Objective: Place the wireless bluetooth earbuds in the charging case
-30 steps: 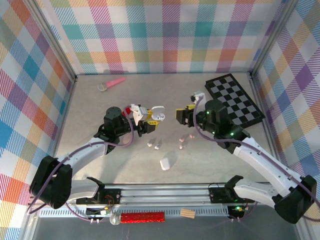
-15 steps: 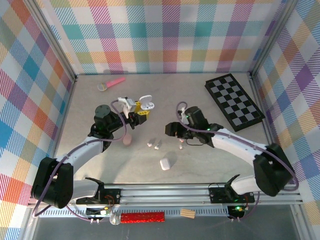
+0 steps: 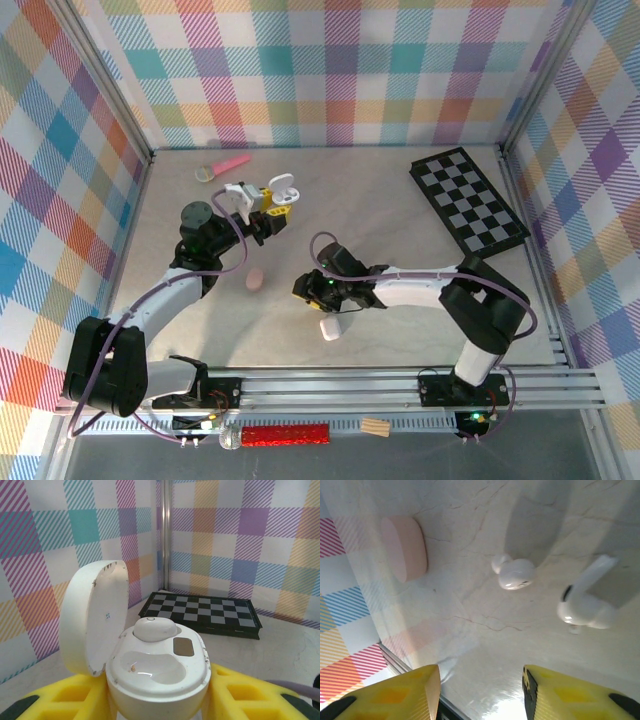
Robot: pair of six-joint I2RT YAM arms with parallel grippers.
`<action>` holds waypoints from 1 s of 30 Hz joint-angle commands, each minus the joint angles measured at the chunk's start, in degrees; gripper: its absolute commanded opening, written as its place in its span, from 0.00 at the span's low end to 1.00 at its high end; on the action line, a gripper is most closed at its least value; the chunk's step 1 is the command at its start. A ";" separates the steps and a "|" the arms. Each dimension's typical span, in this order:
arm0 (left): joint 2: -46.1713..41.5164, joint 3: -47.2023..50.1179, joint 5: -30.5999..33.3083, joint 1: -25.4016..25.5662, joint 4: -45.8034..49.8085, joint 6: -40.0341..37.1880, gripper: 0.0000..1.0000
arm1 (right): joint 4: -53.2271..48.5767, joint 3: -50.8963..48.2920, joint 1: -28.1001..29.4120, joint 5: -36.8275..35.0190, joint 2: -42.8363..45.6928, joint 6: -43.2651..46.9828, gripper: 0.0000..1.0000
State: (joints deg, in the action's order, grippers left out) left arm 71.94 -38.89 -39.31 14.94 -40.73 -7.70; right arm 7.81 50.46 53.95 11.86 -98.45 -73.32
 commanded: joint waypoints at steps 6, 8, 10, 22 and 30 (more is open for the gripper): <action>-0.31 -1.17 -0.15 -0.67 -4.20 0.98 0.42 | 0.81 3.91 1.43 -5.19 -5.32 -7.77 0.46; -0.31 -1.18 -0.23 -0.62 -4.26 0.94 0.42 | 0.55 4.49 1.46 -5.97 -6.49 -7.99 0.46; -0.22 -1.18 -0.32 -0.65 -4.43 0.94 0.42 | -0.11 5.30 1.49 -6.64 -7.55 -7.80 0.46; -0.48 -0.59 -0.46 -0.62 -5.24 0.72 0.42 | -5.31 8.23 0.02 -11.63 -9.62 -4.52 0.42; -0.75 -0.65 -0.56 -0.70 -4.23 0.15 0.42 | -4.01 9.63 -0.96 -10.03 -12.39 -4.05 0.38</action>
State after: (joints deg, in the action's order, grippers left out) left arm 71.94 -38.89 -39.33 14.85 -42.41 -7.07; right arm 4.21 58.74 53.58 2.17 -108.38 -78.59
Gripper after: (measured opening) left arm 0.424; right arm 0.386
